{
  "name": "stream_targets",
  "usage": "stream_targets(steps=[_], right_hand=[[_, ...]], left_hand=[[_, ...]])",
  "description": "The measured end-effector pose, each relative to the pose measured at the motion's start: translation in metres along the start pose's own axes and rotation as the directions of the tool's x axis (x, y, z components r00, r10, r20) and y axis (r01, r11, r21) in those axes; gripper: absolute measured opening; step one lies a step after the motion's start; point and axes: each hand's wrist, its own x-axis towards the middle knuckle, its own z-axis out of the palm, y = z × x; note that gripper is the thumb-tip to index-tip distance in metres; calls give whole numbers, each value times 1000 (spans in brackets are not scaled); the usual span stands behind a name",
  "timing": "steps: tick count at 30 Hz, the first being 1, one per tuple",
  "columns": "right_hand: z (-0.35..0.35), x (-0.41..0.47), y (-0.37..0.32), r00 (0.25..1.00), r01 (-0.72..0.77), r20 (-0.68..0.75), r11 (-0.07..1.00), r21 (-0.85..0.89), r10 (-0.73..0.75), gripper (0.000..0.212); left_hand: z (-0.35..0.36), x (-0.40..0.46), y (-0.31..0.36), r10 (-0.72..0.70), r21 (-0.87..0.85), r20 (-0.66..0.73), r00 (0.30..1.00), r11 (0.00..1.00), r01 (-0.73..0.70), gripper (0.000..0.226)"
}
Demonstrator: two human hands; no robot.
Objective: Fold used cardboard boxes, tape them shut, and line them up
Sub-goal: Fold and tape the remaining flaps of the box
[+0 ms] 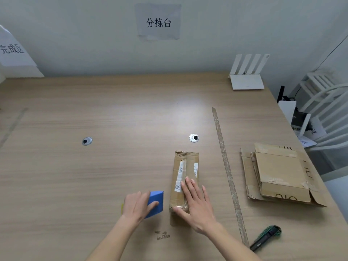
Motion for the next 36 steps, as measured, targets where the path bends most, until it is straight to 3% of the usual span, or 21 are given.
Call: stream_targets(steps=[3, 8, 12, 15, 19, 22, 26, 29, 31, 36], right_hand=[[6, 3, -17, 994, -105, -38, 994, 31, 106, 103], [13, 14, -39, 978, -180, -106, 984, 12, 180, 102], [19, 16, -44, 970, -213, -128, 977, -28, 208, 104], [23, 14, -37, 978, -170, -130, 984, -53, 162, 107], [25, 12, -19, 993, -99, -80, 991, -96, 91, 125], [23, 12, -15, 996, -73, -49, 994, -79, 69, 130], [16, 10, -8, 1000, -10, 24, 1000, -6, 10, 124], [0, 5, 3, 987, 98, 119, 988, 119, -112, 120], [-13, 3, 14, 971, 153, 150, 968, 200, -184, 123], [-20, 2, 45, 959, 235, 106, 949, 211, -261, 99]], left_hand=[[19, 2, -5, 0, -100, -110, 994, 995, -11, 43], [39, -2, -5, -26, -212, -13, 1000, 977, 22, 50], [44, -9, -4, -39, -238, -29, 999, 971, 31, 57], [47, -9, -5, -61, -253, 4, 998, 965, 60, 62], [43, -24, -2, -25, -107, 10, 1000, 994, 26, 63], [44, -25, -1, -35, -165, 13, 999, 986, 36, 71], [35, -22, 8, 107, -268, -255, 961, 947, -177, 61], [17, -17, 25, 234, -365, -293, 927, 869, -335, 61], [6, -17, 37, 277, -446, -244, 929, 819, -361, 65], [-6, -15, 62, 225, -639, -79, 971, 736, -222, 59]])
